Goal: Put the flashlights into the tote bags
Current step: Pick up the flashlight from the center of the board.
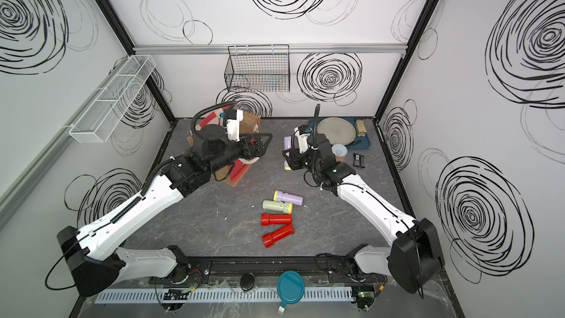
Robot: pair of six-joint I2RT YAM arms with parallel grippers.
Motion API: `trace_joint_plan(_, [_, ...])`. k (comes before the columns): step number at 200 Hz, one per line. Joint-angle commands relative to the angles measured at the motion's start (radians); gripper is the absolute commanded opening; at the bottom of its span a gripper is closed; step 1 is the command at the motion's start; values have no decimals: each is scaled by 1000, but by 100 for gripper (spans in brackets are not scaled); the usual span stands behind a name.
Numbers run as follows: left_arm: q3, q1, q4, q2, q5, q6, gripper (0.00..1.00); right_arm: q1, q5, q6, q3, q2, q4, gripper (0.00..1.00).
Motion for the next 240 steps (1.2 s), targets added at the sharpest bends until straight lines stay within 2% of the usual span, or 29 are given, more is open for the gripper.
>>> trace_joint_plan(1, [86, -13, 35, 47, 95, 4, 100, 31, -25, -41, -2, -59, 115, 0])
trace_joint_plan(51, [95, -24, 116, 82, 180, -57, 100, 48, -66, -38, 96, -52, 121, 0])
trace_joint_plan(84, [89, -29, 103, 93, 155, -60, 98, 60, -76, -49, 143, -28, 131, 0])
trace_joint_plan(126, [66, 12, 132, 98, 134, -102, 90, 73, -96, -58, 159, -17, 152, 0])
trace_joint_plan(207, [74, 31, 165, 152, 178, -119, 63, 121, -87, -122, 205, 20, 119, 0])
trace_joint_plan(240, [74, 38, 173, 152, 181, -122, 43, 123, -83, -127, 201, 22, 116, 0])
